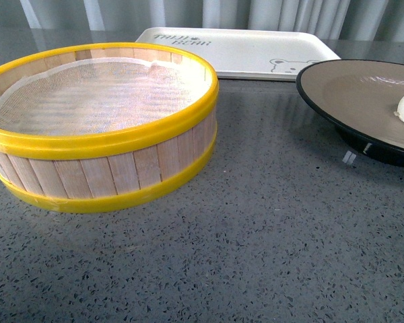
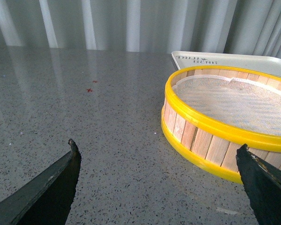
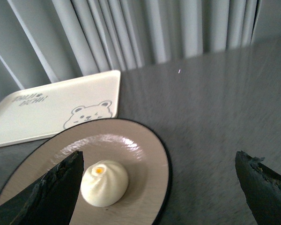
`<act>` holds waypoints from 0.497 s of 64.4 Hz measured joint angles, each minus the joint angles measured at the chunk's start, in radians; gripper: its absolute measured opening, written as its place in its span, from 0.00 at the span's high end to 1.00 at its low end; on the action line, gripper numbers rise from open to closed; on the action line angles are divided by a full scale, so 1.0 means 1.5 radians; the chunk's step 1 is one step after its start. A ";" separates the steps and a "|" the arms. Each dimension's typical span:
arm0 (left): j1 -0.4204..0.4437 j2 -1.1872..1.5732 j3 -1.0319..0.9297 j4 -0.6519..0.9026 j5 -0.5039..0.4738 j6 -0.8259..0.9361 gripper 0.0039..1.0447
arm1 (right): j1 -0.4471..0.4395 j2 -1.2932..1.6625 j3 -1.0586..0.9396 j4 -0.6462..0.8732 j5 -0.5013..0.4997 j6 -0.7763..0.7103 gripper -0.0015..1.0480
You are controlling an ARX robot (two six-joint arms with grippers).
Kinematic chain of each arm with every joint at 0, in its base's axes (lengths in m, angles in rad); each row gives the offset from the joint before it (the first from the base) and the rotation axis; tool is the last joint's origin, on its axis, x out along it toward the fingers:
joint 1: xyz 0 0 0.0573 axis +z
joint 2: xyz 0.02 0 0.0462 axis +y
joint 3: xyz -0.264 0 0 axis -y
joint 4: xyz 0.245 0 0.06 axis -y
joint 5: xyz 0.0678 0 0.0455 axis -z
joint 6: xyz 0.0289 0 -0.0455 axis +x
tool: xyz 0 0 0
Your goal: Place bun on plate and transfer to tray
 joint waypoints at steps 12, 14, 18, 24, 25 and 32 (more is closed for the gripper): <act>0.000 0.000 0.000 0.000 0.000 0.000 0.06 | -0.019 0.089 0.047 -0.053 -0.098 0.246 0.08; 0.000 0.000 0.000 0.000 0.000 0.000 0.06 | -0.019 0.097 0.047 -0.056 -0.112 0.293 0.08; 0.000 0.000 0.000 0.000 0.000 0.000 0.06 | -0.019 0.105 0.047 -0.063 -0.127 0.345 0.08; 0.000 0.000 0.000 0.000 0.000 0.000 0.06 | -0.018 0.113 0.047 -0.074 -0.147 0.413 0.08; 0.000 0.000 0.000 0.000 0.000 0.000 0.06 | -0.018 0.115 0.046 -0.074 -0.150 0.423 0.08; 0.000 0.000 0.000 0.000 0.000 0.000 0.06 | -0.019 0.131 0.045 -0.073 -0.172 0.467 0.08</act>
